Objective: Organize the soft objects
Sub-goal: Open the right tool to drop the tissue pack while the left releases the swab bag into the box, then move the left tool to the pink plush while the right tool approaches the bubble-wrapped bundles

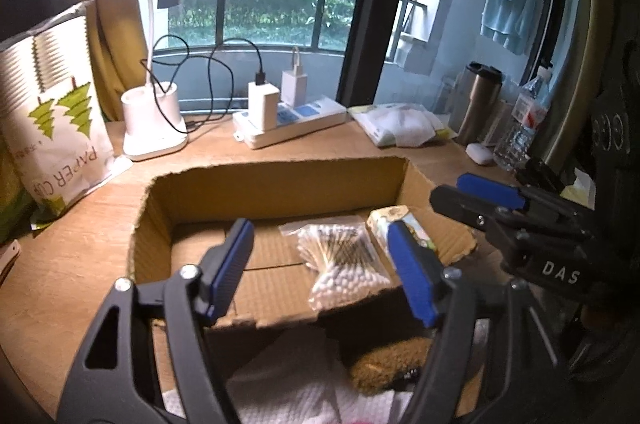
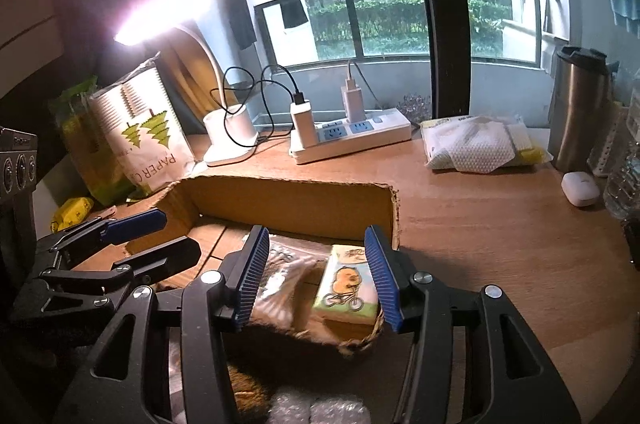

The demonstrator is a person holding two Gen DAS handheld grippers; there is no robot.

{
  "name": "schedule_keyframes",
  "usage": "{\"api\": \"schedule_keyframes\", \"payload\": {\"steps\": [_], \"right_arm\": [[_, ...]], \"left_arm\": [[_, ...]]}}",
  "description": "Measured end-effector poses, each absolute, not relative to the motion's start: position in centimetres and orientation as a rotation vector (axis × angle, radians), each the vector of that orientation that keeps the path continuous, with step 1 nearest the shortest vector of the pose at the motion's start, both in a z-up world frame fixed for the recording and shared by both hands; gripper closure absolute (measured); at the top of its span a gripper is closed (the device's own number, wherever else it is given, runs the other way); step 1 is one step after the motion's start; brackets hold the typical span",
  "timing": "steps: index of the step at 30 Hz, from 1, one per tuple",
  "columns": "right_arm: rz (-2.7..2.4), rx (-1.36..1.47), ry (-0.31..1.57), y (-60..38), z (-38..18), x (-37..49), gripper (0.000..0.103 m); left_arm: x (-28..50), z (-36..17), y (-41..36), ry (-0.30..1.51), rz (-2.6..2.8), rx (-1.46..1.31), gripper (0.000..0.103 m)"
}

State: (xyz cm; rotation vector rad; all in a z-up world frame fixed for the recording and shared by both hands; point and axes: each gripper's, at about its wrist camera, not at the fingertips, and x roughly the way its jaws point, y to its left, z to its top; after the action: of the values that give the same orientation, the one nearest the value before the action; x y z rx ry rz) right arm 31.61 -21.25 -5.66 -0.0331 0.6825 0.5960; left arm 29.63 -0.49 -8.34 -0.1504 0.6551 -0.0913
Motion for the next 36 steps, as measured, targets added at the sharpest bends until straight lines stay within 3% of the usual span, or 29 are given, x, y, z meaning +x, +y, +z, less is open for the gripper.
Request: {"api": "schedule_keyframes", "payload": {"steps": [17, 36], "right_arm": [[0.597, -0.069, 0.631, -20.7, -3.1, 25.5, 0.05], [0.58, -0.085, 0.664, -21.4, -4.6, 21.2, 0.05]], "left_arm": [[23.4, -6.0, 0.6, 0.585, -0.093, -0.155, 0.032], [19.2, -8.0, 0.7, 0.621, -0.094, -0.18, 0.031]]}}
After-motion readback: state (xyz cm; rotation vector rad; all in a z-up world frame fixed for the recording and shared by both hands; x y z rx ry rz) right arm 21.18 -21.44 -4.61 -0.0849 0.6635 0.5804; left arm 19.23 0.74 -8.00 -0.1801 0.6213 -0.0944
